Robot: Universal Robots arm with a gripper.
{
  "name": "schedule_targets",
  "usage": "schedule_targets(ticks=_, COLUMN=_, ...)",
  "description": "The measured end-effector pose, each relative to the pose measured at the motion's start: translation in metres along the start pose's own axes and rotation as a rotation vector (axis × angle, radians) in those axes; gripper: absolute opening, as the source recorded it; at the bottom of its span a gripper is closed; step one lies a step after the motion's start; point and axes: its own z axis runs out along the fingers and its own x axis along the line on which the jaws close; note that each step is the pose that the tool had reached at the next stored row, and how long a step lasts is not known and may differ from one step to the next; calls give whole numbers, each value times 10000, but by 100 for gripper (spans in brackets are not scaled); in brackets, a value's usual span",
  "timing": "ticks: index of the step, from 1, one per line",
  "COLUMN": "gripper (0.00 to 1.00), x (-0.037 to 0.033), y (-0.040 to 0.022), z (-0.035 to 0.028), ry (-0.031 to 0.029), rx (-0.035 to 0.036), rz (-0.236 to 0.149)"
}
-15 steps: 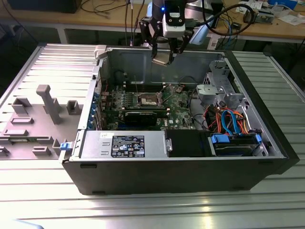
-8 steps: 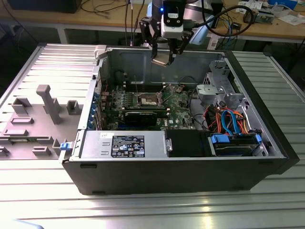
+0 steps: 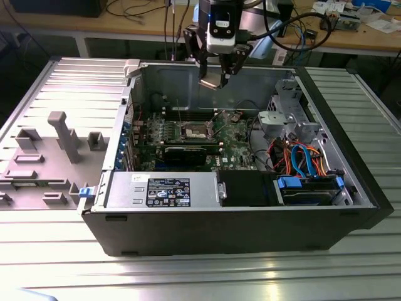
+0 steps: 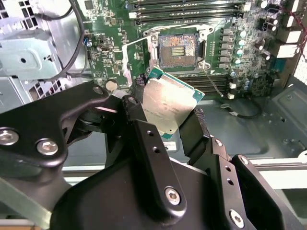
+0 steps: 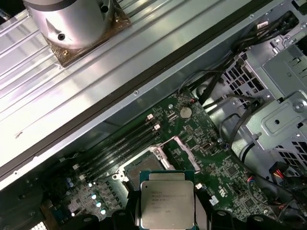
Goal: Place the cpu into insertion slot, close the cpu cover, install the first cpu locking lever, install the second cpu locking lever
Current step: 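Place the cpu into insertion slot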
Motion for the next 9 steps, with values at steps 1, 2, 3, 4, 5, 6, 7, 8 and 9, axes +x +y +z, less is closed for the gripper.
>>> schedule_targets(ticks=1, gripper=54, x=0, y=0, z=6, ry=-5, rx=1, rz=71)
schedule_targets(ticks=2, gripper=54, x=4, y=-3, z=7, ry=-8, rx=1, rz=102)
schedule_targets(ticks=3, gripper=54, x=18, y=-13, z=8, ry=-9, rx=2, rz=116)
schedule_targets(ticks=4, gripper=54, x=24, y=-17, z=10, ry=-9, rx=0, rz=120)
schedule_targets(ticks=5, gripper=54, x=24, y=-18, z=10, ry=-9, rx=1, rz=118)
schedule_targets(ticks=6, gripper=54, x=24, y=-18, z=10, ry=-9, rx=0, rz=118)
schedule_targets(ticks=7, gripper=54, x=25, y=-18, z=10, ry=-9, rx=0, rz=118)
schedule_targets(ticks=8, gripper=54, x=25, y=-18, z=10, ry=-9, rx=0, rz=119)
schedule_targets(ticks=9, gripper=54, x=25, y=-18, z=10, ry=-9, rx=1, rz=119)
